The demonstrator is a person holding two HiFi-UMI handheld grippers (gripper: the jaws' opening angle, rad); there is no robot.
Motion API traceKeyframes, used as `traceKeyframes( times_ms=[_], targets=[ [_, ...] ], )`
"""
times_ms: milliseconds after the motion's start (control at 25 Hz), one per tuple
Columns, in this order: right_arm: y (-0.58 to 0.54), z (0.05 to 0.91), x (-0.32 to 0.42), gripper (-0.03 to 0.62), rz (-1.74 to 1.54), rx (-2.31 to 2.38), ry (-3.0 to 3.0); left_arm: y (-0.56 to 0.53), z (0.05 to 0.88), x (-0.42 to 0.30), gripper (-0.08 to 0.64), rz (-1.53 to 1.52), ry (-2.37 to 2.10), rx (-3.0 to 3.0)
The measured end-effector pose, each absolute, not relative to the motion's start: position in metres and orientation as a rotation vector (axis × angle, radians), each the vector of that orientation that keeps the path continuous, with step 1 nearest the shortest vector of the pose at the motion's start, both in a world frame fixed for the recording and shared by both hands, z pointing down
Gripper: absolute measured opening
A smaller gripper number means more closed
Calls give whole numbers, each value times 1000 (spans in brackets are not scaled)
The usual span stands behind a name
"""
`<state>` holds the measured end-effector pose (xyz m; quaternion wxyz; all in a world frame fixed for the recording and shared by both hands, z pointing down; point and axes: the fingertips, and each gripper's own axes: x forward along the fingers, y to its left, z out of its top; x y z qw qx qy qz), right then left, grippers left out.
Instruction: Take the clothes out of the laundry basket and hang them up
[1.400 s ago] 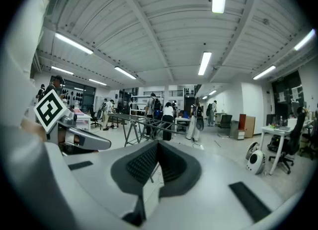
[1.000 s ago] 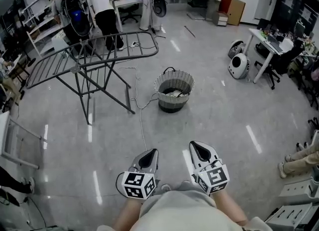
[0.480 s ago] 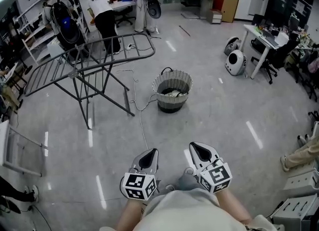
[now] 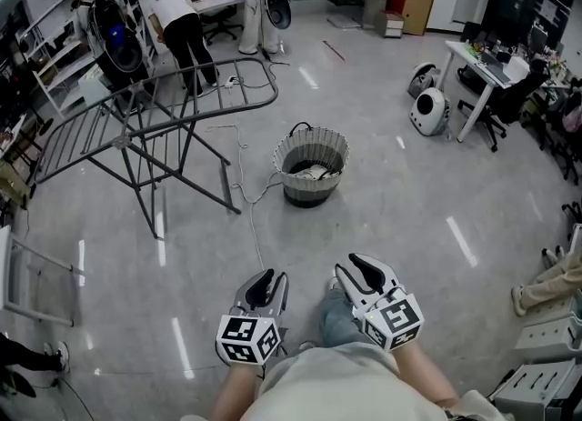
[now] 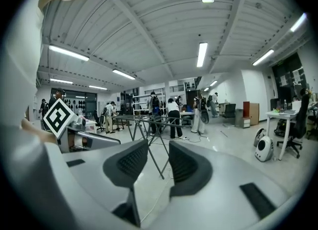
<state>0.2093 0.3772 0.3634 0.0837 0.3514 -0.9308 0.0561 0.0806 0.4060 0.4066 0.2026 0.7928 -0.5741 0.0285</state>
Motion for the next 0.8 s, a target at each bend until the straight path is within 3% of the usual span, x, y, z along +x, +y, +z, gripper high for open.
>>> traceKeyframes(
  times_ms=[560, 800],
  targets=[
    [192, 350, 221, 318, 216, 1005, -2825, 223, 387, 97, 222, 58, -1582, 2256],
    [110, 346, 238, 347, 193, 985, -2833, 139, 383, 115, 252, 47, -1578, 2263]
  ],
)
